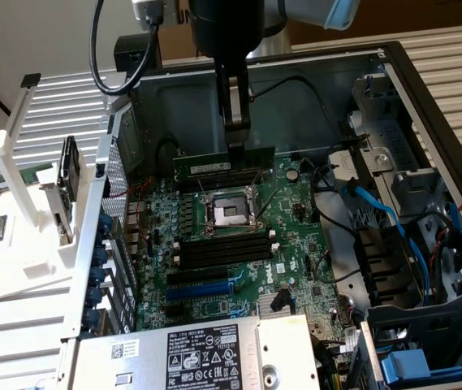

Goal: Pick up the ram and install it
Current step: 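Insert the ram into the slot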

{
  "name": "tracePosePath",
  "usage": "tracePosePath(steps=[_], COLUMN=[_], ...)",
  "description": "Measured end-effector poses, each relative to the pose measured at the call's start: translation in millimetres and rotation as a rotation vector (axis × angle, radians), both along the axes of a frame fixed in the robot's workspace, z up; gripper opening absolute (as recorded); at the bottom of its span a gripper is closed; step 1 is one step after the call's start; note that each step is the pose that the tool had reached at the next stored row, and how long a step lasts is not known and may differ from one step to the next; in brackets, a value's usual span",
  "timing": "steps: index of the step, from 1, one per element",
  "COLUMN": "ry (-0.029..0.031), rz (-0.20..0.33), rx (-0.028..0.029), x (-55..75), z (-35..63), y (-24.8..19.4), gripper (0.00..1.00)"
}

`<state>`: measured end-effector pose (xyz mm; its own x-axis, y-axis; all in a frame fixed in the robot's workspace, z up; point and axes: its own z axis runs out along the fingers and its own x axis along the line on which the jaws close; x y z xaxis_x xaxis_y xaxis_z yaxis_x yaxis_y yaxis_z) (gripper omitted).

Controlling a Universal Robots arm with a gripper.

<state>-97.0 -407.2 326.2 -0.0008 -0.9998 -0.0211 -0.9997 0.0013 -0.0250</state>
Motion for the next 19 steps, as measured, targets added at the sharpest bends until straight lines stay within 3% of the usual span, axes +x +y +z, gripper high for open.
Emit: tracePosePath(steps=[2,7,19], ry=[-0.0064,-0.0166,-0.0246], rz=[0.0,-0.003,-0.02], rx=[-0.003,-0.0032,-0.0032], x=[-1.9,-3.4,-3.7], z=[-1.5,-7.1,-21.3], y=[1.1,0.3,-13.6], gripper=[0.12,0.12,0.12])
